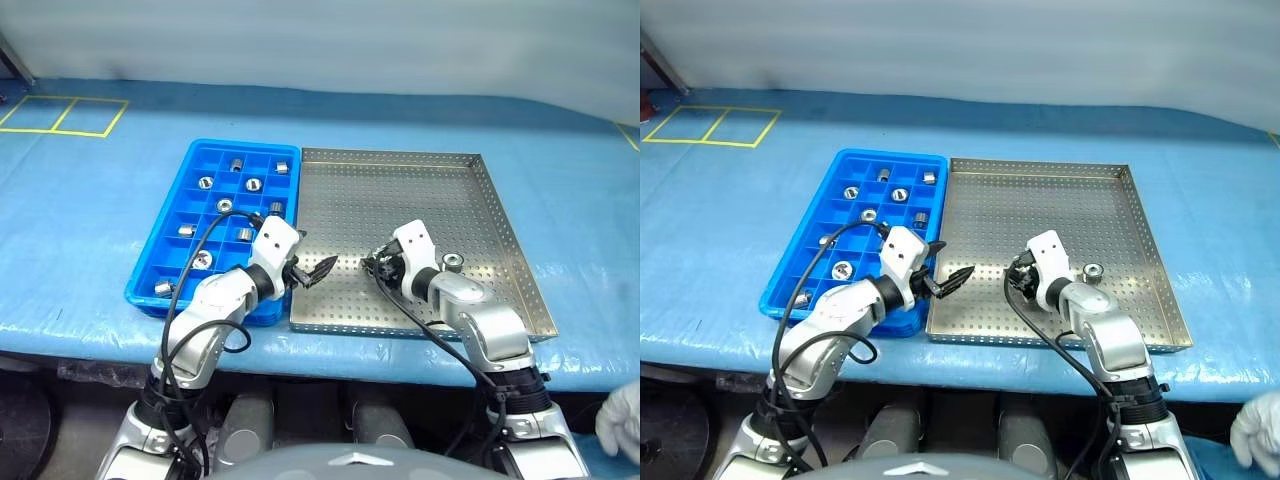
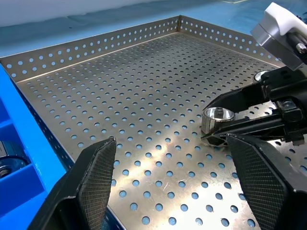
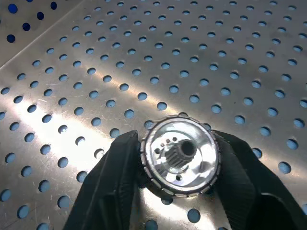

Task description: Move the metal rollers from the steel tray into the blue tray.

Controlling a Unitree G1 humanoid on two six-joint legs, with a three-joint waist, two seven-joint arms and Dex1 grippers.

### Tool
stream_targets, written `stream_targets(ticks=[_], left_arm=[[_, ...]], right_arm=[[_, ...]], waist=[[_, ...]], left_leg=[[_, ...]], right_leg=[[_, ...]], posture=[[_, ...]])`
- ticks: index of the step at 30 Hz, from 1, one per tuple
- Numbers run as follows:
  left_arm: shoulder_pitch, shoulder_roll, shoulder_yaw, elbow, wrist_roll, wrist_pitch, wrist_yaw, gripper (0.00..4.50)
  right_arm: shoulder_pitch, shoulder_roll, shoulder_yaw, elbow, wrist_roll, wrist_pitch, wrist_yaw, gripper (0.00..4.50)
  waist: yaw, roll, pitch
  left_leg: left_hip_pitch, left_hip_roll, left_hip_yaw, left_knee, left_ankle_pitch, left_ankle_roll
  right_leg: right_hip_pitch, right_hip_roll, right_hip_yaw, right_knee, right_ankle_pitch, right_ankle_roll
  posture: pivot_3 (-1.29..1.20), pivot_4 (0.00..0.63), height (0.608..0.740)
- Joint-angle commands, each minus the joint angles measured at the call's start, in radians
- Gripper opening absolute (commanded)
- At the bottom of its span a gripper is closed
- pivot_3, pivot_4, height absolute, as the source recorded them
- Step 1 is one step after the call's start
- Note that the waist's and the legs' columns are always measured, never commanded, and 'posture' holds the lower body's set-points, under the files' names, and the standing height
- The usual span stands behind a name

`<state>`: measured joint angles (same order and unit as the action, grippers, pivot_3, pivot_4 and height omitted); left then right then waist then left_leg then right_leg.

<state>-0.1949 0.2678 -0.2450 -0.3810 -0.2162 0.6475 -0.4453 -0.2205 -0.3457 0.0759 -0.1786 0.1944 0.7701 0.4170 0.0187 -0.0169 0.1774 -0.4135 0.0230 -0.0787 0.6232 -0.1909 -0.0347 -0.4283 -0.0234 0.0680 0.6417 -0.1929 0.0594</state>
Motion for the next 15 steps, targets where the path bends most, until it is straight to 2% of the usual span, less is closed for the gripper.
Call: stream_targets(ticks=[1,9,15], left_arm=[[0.004,-0.001,0.007,-0.055,-0.012,-0.001,0.001,4.01],[0.05,0.034,0.043,-0.174,-0.035,0.069,0.013,4.01],[0.112,0.088,0.155,-0.37,-0.05,0.277,0.098,4.01]], right_arm=[[-0.024,-0.007,0.01,-0.018,-0.009,-0.012,0.003,1.76],[-0.069,-0.011,0.012,-0.092,0.012,-0.019,0.025,1.76],[-0.112,-0.003,0.102,-0.198,0.059,-0.028,0.125,1.76]], waist=[[0.001,0.0,0.0],[0.001,0.0,0.0],[0.0,0.0,0.0]], left_leg=[[0.0,0.0,0.0,0.0,0.0,0.0],[0.0,0.0,0.0,0.0,0.0,0.0],[0.0,0.001,0.0,-0.001,0.0,0.0]], right_leg=[[0.0,0.0,0.0,0.0,0.0,0.0],[0.0,0.0,0.0,0.0,0.0,0.0],[-0.001,0.0,0.0,0.0,0.0,0.0]], posture=[[0.2,0.15,0.74],[0.21,0.15,0.74],[0.26,0.15,0.74]])
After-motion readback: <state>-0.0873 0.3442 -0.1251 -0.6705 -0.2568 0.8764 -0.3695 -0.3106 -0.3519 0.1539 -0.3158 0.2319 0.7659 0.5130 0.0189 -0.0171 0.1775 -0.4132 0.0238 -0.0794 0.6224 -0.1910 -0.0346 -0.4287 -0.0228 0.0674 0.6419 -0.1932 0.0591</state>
